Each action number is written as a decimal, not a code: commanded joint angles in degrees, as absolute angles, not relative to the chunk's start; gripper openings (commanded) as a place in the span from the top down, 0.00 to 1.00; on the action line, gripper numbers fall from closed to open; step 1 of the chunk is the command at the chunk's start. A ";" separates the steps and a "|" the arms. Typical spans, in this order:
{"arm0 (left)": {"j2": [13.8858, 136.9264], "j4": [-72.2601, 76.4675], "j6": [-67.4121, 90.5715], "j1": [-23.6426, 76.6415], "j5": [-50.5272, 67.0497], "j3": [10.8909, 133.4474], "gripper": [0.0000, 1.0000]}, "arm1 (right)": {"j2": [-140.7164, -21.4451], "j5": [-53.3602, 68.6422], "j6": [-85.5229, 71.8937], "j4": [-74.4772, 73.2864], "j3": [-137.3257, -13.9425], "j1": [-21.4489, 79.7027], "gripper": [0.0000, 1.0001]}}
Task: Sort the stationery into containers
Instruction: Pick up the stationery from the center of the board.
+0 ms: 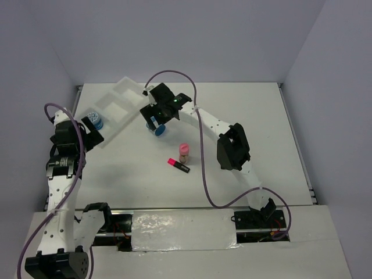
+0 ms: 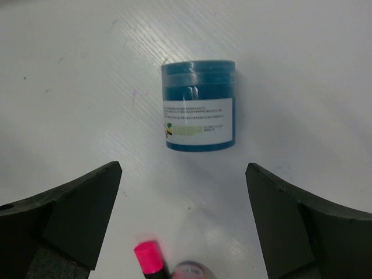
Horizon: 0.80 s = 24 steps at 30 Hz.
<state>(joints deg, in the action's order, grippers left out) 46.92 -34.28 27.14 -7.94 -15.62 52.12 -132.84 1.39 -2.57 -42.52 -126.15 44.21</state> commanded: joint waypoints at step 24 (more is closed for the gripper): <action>47.46 -31.20 25.75 -7.56 -13.54 52.29 0.01 | -147.04 0.09 3.25 -41.23 -137.29 44.65 0.36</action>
<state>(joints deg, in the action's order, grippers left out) 47.90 -32.97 26.94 -7.73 -14.26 52.12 -146.10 0.84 2.59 -42.09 -135.09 44.47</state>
